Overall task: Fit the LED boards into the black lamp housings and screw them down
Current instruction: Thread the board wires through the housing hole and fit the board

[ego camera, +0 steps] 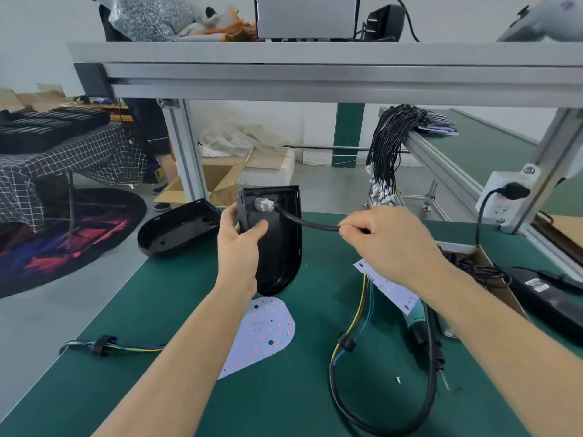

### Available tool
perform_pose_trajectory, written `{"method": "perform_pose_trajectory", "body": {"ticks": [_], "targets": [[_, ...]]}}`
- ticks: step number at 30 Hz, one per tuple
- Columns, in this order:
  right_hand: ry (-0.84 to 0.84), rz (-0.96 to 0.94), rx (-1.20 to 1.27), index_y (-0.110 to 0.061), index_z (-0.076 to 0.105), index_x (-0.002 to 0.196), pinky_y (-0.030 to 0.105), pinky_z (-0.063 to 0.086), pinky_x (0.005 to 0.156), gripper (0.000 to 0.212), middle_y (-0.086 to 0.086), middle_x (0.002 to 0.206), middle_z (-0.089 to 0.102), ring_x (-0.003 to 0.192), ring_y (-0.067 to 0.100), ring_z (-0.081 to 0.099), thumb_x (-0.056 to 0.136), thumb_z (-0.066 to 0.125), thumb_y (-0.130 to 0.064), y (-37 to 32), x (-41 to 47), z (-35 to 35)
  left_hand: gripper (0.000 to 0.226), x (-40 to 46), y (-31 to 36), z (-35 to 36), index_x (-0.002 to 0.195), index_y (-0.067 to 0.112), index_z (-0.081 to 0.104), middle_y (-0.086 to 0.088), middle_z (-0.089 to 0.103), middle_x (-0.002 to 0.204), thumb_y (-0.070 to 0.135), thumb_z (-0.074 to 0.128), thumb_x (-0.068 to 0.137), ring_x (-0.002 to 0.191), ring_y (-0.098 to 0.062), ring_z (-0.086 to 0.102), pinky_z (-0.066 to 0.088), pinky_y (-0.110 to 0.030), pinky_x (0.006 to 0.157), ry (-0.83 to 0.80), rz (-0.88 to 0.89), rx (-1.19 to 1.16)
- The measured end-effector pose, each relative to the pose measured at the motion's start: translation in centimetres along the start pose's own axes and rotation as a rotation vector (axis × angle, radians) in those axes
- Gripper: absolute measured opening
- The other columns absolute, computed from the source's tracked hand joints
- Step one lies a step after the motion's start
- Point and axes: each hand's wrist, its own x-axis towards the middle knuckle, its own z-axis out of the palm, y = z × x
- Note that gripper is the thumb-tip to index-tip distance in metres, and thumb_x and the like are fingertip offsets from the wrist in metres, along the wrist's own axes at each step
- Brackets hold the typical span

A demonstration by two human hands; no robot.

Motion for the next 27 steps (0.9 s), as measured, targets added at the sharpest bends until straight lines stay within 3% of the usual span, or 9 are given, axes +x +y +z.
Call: {"method": "perform_pose_trajectory", "body": {"ticks": [3, 6, 8, 10, 13, 16, 20, 23, 27], "targets": [[0.071, 0.010, -0.159, -0.015, 0.038, 0.054, 0.028, 0.035, 0.051, 0.033, 0.003, 0.054, 0.045, 0.063, 0.031, 0.046, 0.086, 0.047, -0.020, -1.1, -0.1, -0.1, 0.026, -0.2, -0.5, 0.4, 0.111, 0.028, 0.055, 0.023, 0.067, 0.073, 0.015, 0.063, 0.090, 0.070, 0.003, 0.059, 0.048, -0.018, 0.078, 0.039, 0.093, 0.073], [0.037, -0.075, -0.021, -0.013, 0.039, 0.052, 0.031, 0.032, 0.051, 0.035, 0.006, 0.051, 0.035, 0.059, 0.022, 0.033, 0.084, 0.051, -0.018, -2.4, 0.2, -0.1, 0.025, -0.5, -0.6, 0.8, 0.108, 0.028, 0.053, 0.023, 0.062, 0.068, 0.026, 0.067, 0.088, 0.058, 0.006, 0.051, 0.039, -0.005, 0.057, 0.090, 0.164, 0.137], [-0.043, -0.053, 0.313, -0.013, 0.066, 0.060, 0.030, 0.030, 0.053, 0.028, 0.019, 0.058, 0.041, 0.057, 0.015, 0.032, 0.086, 0.058, -0.020, -2.7, 0.3, -0.7, 0.024, -0.5, -0.4, 0.7, 0.104, 0.025, 0.053, 0.025, 0.059, 0.064, 0.030, 0.069, 0.087, 0.056, 0.007, 0.049, 0.038, -0.005, 0.055, 0.114, 0.182, 0.161], [-0.003, -0.007, 0.572, -0.010, 0.074, 0.075, 0.024, 0.029, 0.051, 0.021, 0.020, 0.058, 0.045, 0.055, 0.011, 0.033, 0.086, 0.061, -0.022, -2.2, 0.6, -1.0, 0.020, -0.4, 0.1, 0.4, 0.097, 0.023, 0.053, 0.026, 0.054, 0.061, 0.030, 0.068, 0.087, 0.055, 0.006, 0.047, 0.038, -0.009, 0.056, 0.118, 0.192, 0.164], [0.148, -0.006, 0.287, -0.007, 0.064, 0.067, 0.029, 0.039, 0.056, 0.025, 0.012, 0.057, 0.050, 0.057, 0.022, 0.039, 0.088, 0.057, -0.020, -1.3, 0.9, 0.4, 0.011, -1.1, 0.5, 0.9, 0.091, 0.025, 0.055, 0.018, 0.053, 0.067, 0.023, 0.065, 0.088, 0.061, -0.002, 0.046, 0.039, -0.014, 0.061, 0.020, 0.238, 0.196], [0.197, -0.002, 0.148, -0.011, 0.059, 0.068, 0.035, 0.039, 0.057, 0.028, 0.002, 0.058, 0.050, 0.066, 0.029, 0.050, 0.090, 0.052, -0.025, -2.2, 1.0, 2.5, 0.006, -2.8, 0.5, 2.6, 0.092, 0.022, 0.058, -0.010, 0.065, 0.086, 0.022, 0.064, 0.090, 0.077, -0.019, 0.057, 0.049, -0.035, 0.076, -0.130, 0.174, 0.144], [0.027, 0.039, 0.004, -0.012, 0.056, 0.095, 0.033, 0.040, 0.068, 0.015, 0.005, 0.091, 0.060, 0.088, 0.029, 0.055, 0.094, 0.049, -0.025, -2.4, 3.0, 3.5, 0.012, -4.1, 0.3, 4.3, 0.093, 0.013, 0.061, -0.003, 0.069, 0.079, 0.014, 0.071, 0.085, 0.070, -0.013, 0.065, 0.054, -0.025, 0.062, -0.167, -0.007, -0.017], [-0.292, 0.145, 0.553, -0.013, 0.044, 0.127, 0.030, 0.052, 0.072, 0.046, 0.003, 0.095, 0.064, 0.081, 0.017, 0.063, 0.087, 0.066, -0.015, -1.7, 2.4, 3.0, 0.016, -2.5, 1.2, 4.0, 0.083, 0.014, 0.057, -0.004, 0.066, 0.078, 0.004, 0.069, 0.083, 0.072, -0.018, 0.063, 0.051, -0.025, 0.062, 0.053, -0.164, -0.132], [-0.573, 0.323, 0.984, -0.017, 0.048, 0.120, 0.028, 0.059, 0.067, 0.042, 0.003, 0.084, 0.072, 0.072, 0.014, 0.070, 0.085, 0.068, -0.008, 0.1, -1.7, 2.9, 0.023, 0.5, 2.6, 1.6, 0.080, 0.015, 0.050, -0.006, 0.060, 0.077, 0.004, 0.069, 0.084, 0.066, -0.021, 0.057, 0.049, -0.027, 0.061, 0.302, -0.244, -0.263]]}}
